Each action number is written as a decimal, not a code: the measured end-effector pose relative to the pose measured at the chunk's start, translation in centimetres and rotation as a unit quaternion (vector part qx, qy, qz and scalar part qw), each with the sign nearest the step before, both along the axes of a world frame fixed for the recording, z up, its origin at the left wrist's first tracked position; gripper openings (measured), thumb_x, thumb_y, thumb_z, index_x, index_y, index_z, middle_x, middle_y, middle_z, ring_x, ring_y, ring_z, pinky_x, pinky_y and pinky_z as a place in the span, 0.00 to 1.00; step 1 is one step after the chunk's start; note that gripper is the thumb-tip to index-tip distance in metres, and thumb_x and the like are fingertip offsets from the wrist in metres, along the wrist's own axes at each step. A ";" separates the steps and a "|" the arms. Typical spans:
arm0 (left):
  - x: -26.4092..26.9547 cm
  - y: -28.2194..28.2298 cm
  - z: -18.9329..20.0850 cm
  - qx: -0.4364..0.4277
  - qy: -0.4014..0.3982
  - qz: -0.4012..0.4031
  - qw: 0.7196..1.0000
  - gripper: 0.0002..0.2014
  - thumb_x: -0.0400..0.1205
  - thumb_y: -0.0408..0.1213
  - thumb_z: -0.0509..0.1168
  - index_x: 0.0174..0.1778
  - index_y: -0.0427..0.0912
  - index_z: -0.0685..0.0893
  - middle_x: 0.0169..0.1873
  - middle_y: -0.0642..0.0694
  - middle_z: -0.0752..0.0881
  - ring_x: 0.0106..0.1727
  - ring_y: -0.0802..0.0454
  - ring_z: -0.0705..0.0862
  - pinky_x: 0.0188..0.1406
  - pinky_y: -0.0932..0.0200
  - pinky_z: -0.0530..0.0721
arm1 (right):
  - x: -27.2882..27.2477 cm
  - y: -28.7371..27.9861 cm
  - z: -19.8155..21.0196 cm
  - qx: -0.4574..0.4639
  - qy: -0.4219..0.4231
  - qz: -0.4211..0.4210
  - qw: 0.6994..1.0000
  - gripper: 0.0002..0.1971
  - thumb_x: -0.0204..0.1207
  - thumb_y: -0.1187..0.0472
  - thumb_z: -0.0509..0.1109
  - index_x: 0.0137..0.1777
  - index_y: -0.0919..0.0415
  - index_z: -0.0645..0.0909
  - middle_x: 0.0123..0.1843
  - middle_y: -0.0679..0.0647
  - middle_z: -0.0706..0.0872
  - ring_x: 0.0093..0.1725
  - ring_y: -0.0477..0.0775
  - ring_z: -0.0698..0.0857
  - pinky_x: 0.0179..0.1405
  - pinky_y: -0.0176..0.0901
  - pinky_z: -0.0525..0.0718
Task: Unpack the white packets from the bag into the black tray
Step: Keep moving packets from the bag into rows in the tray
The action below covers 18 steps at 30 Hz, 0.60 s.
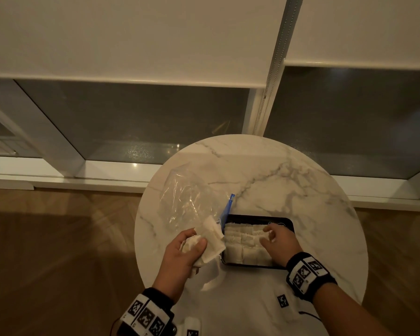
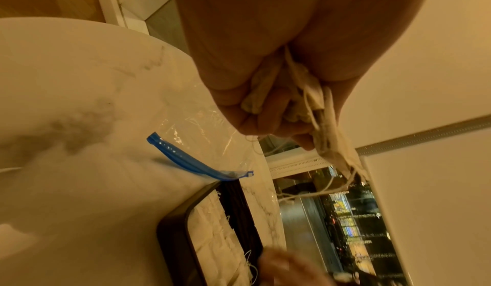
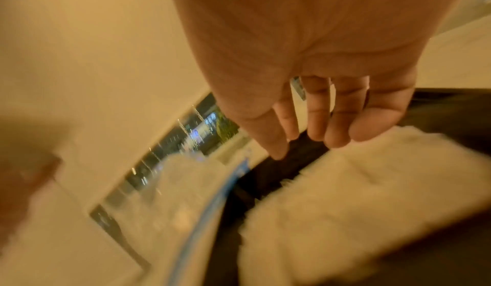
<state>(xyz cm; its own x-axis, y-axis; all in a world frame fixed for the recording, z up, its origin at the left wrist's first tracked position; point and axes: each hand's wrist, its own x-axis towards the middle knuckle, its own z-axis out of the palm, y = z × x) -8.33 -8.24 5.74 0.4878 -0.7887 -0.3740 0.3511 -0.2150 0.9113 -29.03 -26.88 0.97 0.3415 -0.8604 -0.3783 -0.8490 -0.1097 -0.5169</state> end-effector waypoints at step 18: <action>-2.4 -5.1 1.6 -0.063 0.015 0.020 0.998 0.13 0.81 0.34 0.72 0.60 0.37 0.83 0.47 0.37 0.90 0.43 0.48 0.88 0.38 0.56 0.86 | 3.5 3.4 11.7 0.239 -0.317 -0.046 0.916 0.10 0.68 0.64 0.82 0.44 0.67 0.86 0.38 0.64 0.90 0.35 0.57 0.89 0.33 0.46 0.87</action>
